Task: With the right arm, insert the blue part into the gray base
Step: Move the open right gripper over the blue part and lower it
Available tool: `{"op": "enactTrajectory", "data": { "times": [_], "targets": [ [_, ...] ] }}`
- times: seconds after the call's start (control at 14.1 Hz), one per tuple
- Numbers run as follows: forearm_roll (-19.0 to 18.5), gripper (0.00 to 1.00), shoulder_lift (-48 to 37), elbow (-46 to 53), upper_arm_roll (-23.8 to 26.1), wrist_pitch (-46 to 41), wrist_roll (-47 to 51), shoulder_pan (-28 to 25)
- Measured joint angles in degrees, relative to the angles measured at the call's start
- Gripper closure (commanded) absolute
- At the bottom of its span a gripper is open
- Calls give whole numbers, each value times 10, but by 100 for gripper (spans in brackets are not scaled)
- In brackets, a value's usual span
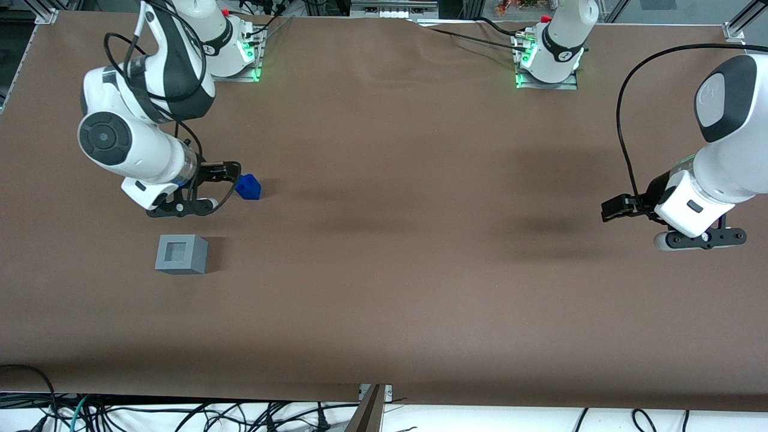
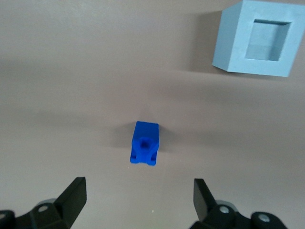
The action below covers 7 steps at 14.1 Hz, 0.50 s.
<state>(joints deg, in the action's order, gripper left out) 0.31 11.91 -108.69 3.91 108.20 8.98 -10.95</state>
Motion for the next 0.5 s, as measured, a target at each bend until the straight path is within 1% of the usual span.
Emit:
{"op": "enactTrajectory", "data": {
  "times": [0.07, 0.28, 0.5],
  "targets": [
    [-2, 1, -3, -32, 0, 39, 9, 0],
    [-32, 1, -6, -127, 0, 156, 52, -1],
    [-39, 1, -6, -199, 0, 240, 68, -9]
  ]
}}
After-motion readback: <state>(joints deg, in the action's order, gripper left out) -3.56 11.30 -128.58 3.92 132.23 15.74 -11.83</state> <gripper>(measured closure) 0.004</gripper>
